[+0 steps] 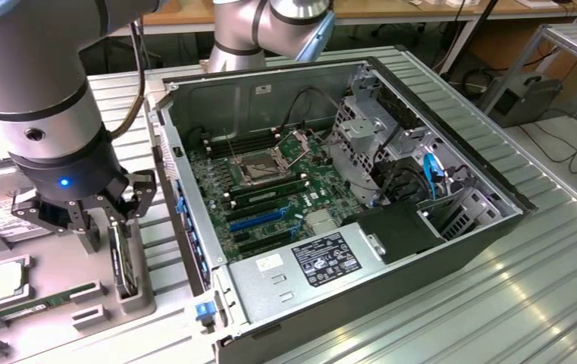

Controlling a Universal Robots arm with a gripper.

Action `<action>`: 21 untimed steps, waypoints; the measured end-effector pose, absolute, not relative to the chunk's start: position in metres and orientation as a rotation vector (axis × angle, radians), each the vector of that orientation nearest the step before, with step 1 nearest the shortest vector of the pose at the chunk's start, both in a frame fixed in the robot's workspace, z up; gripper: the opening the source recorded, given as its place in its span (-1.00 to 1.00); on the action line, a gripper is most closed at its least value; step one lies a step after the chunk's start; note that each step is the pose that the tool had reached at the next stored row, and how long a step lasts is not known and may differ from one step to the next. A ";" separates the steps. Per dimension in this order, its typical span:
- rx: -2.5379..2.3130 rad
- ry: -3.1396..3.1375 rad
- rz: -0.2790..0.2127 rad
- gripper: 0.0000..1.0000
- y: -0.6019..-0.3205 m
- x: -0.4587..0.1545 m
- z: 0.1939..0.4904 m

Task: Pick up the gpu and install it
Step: 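Pick up the gpu and move the gpu toward the slot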

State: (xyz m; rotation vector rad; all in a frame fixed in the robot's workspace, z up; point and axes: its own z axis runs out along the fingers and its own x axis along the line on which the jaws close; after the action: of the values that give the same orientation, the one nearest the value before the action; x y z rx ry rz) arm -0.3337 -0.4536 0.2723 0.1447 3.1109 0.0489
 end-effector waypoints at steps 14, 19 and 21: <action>0.119 3.109 0.050 -0.15 -0.451 -0.336 0.245; 0.119 3.109 0.057 -0.15 -0.448 -0.335 0.242; 0.119 3.109 0.057 -0.15 -0.448 -0.336 0.242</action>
State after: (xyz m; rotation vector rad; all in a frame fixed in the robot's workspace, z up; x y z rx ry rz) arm -0.3356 -0.4477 0.2416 0.1195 3.1087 0.0569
